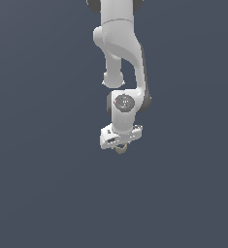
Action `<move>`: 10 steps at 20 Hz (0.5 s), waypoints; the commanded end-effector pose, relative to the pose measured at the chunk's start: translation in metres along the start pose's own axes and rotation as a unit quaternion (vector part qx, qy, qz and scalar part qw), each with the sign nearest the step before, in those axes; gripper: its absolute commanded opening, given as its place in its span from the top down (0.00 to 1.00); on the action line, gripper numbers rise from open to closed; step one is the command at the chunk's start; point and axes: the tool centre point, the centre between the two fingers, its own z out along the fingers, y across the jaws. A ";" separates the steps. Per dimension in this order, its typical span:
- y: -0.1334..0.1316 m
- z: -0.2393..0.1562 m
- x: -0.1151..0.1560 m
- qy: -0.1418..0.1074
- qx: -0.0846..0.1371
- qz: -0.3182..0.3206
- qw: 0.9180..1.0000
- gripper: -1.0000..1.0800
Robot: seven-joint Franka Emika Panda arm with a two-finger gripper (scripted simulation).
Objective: Pick up the object and move it to a goal position.
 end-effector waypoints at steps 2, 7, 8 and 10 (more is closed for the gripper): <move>-0.001 -0.005 0.004 0.000 0.000 0.000 1.000 1.00; -0.006 -0.022 0.017 0.000 0.000 0.000 1.000 1.00; -0.007 -0.027 0.020 0.000 0.000 0.000 1.000 1.00; -0.010 -0.038 0.028 0.000 0.000 0.000 1.000 1.00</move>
